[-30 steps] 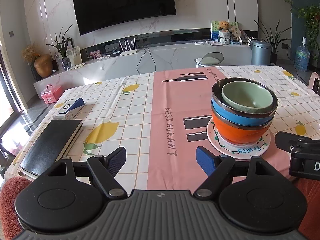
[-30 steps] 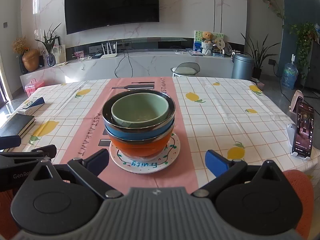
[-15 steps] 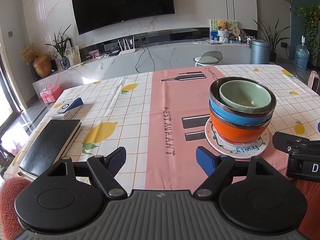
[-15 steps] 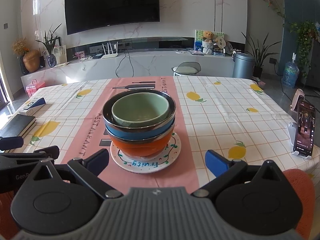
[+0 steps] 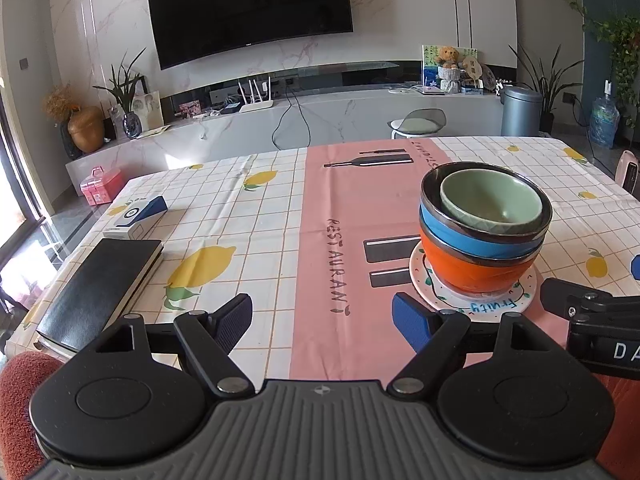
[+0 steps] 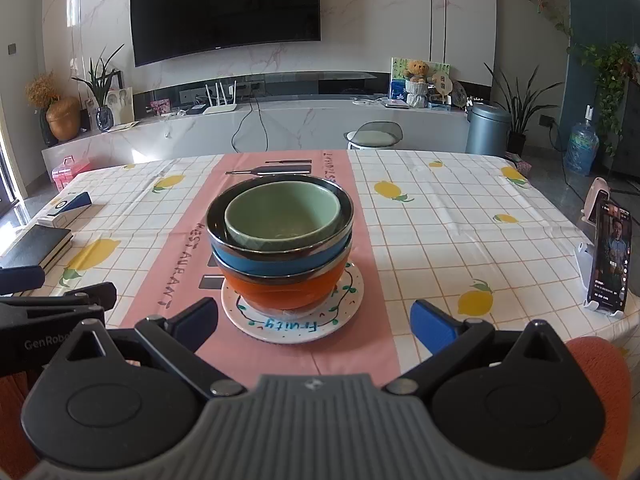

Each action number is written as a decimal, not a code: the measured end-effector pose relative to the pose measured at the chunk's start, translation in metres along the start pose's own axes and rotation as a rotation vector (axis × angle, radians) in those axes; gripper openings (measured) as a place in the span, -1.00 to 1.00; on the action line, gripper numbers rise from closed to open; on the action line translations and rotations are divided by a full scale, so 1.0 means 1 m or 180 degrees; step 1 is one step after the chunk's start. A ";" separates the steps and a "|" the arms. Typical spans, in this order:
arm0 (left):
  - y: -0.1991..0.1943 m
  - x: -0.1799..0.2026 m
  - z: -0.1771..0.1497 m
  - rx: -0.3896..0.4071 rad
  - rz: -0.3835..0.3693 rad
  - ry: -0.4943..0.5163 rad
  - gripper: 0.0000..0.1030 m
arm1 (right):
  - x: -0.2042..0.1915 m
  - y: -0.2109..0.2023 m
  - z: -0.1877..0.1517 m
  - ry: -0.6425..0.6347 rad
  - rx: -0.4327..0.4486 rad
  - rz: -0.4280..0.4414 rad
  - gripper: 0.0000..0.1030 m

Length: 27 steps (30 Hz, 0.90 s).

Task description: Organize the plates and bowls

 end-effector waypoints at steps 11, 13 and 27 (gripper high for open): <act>-0.001 0.002 -0.001 0.0005 -0.0028 0.0034 0.81 | -0.001 0.000 -0.001 0.0005 -0.0010 0.0006 0.95; -0.001 0.002 -0.001 0.0016 -0.0029 0.0032 0.81 | -0.001 0.000 -0.001 0.0008 -0.0010 0.0010 0.95; -0.003 0.001 -0.001 0.0045 -0.0011 0.0032 0.81 | -0.003 0.001 -0.003 0.0011 -0.0048 0.0040 0.95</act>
Point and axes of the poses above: each gripper's, at about its wrist camera, not at the fingertips, and y roughly the way its jaws point, x to its right, z to its top, the point moved 2 cm from there along y, roughly the way its jaws point, and after that the axes turned 6 degrees about -y, right-handed, at the moved point
